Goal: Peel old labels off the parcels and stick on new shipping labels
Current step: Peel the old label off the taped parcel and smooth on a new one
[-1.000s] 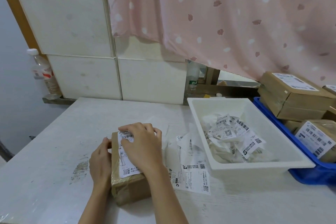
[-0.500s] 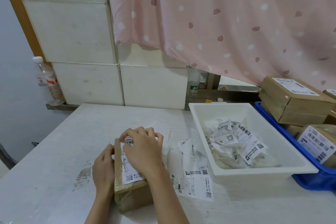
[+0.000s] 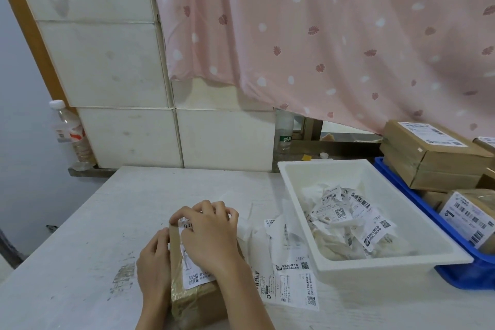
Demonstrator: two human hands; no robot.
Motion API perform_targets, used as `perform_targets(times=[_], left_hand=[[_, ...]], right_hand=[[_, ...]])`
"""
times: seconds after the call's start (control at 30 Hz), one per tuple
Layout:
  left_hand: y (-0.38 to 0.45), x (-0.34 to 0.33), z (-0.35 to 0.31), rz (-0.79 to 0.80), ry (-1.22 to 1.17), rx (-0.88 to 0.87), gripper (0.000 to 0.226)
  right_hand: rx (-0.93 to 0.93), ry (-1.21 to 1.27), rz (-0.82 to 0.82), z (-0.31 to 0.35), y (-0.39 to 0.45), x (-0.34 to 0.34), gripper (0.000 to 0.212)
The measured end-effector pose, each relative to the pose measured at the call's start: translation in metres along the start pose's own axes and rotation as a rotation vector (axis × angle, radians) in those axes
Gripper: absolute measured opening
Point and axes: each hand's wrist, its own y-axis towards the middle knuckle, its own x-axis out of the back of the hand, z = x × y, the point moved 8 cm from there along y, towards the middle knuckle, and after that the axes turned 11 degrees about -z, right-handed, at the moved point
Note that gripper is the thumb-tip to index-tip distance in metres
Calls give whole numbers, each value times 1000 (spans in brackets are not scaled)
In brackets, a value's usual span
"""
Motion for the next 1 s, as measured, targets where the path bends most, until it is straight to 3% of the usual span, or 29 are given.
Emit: perform_targets(times=[0.07,0.4,0.6,0.77,1.0], left_hand=[[-1,0,-1,-25,18,4,48],[-2,0,4,-14,-79,154,40],[-7,2,-9,12,-129,136,32],[-5,1,2,1,-157,190,62],[-5,2,1,-19,-140,218,59]], right_hand=[[-6,13,3,1,0,1,33],[-41,34,-74,-3,1,0,19],[-28,17,-148,-4,1,0,30],[-24,45,-153,-4,-1,2,28],[-63,96,-208,-6,0,6,24]])
